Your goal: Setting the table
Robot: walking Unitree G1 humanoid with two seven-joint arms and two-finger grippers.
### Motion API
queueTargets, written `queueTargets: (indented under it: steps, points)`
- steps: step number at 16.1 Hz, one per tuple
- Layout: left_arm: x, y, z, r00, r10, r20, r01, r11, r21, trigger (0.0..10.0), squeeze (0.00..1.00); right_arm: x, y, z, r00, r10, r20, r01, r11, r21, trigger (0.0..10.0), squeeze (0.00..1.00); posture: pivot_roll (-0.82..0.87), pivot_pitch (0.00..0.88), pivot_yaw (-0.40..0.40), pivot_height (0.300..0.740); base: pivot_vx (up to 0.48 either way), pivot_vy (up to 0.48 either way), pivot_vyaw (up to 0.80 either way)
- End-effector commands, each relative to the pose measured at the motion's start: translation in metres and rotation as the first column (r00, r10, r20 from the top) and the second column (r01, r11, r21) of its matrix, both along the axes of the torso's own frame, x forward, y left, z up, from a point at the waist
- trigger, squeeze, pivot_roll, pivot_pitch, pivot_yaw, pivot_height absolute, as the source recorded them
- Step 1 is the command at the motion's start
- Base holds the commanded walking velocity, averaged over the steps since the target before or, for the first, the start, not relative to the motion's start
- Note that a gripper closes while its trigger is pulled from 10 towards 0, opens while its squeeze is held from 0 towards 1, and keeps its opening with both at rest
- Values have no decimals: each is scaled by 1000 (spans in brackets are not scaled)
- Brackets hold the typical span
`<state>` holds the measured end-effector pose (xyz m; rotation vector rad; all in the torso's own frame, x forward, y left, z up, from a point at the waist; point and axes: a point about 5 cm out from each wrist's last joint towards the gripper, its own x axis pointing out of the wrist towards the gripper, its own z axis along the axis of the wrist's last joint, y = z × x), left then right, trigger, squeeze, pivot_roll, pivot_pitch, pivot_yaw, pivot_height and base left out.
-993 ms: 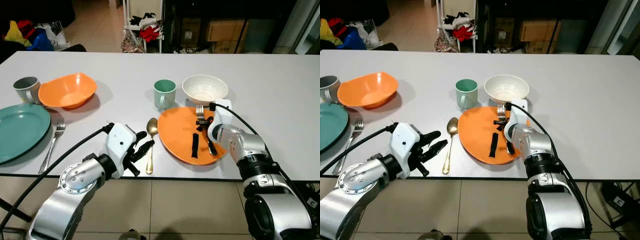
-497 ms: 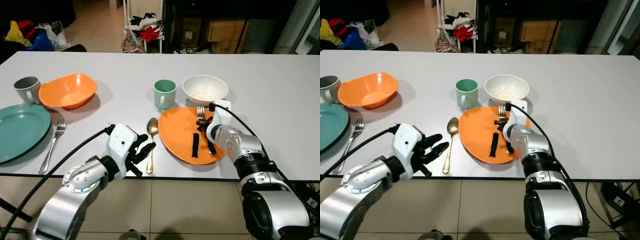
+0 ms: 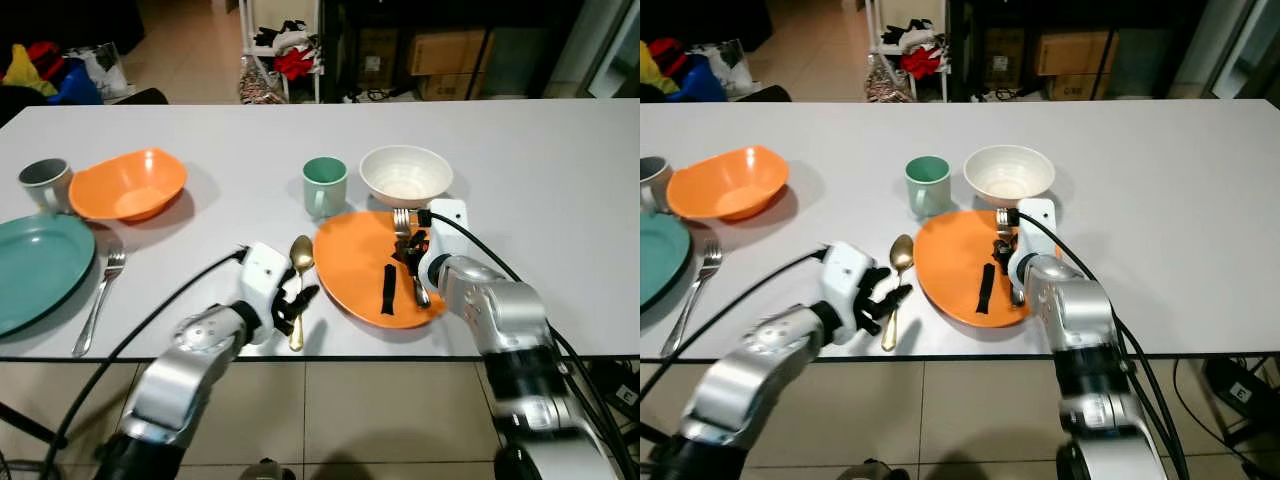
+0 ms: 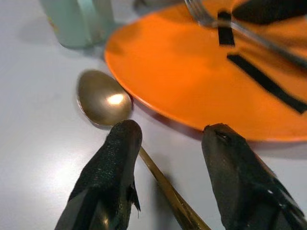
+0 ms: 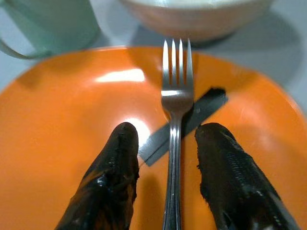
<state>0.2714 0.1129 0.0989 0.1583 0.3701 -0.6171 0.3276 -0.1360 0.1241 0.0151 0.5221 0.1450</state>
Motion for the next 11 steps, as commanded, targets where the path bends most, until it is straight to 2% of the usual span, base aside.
queueTargets:
  steps: [1,4,6,7,8,9,10,11]
  points:
    - [6,4,-5,1000,19,6,-20,999,48,10000,1000,-6,5,11,998,51,40,-51,999,-10,10000,1000,70,0,96,740,0,0,0]
    - [19,4,-16,998,59,-3,-58,995,78,10000,1000,-28,4,30,981,148,129,-144,989,-38,10000,1000,46,0,121,740,0,0,0]
    - [29,1,-27,996,86,-16,-84,990,114,10000,1000,-42,4,38,972,192,135,-184,980,-69,10000,1000,22,0,147,740,0,0,0]
    - [30,-1,-30,996,82,-33,-79,993,93,10000,1000,-44,5,40,967,212,138,-203,976,-78,10000,620,14,0,154,740,0,0,0]
    - [31,-5,-32,996,76,-55,-73,995,66,10000,529,-48,6,42,961,239,140,-229,970,-85,10000,0,10,0,159,740,0,0,0]
    - [33,-7,-37,995,68,-70,-63,995,74,6157,0,-55,7,44,949,286,136,-275,957,-93,10000,0,8,0,163,740,0,0,0]
    - [36,-6,-40,993,79,-83,-73,994,78,3843,0,-61,7,46,937,326,125,-315,944,-98,10000,0,6,0,167,740,0,0,0]
    - [40,-4,-42,990,109,-93,-101,991,92,0,0,-67,6,48,927,359,110,-347,931,-112,10000,0,6,0,167,740,0,0,0]
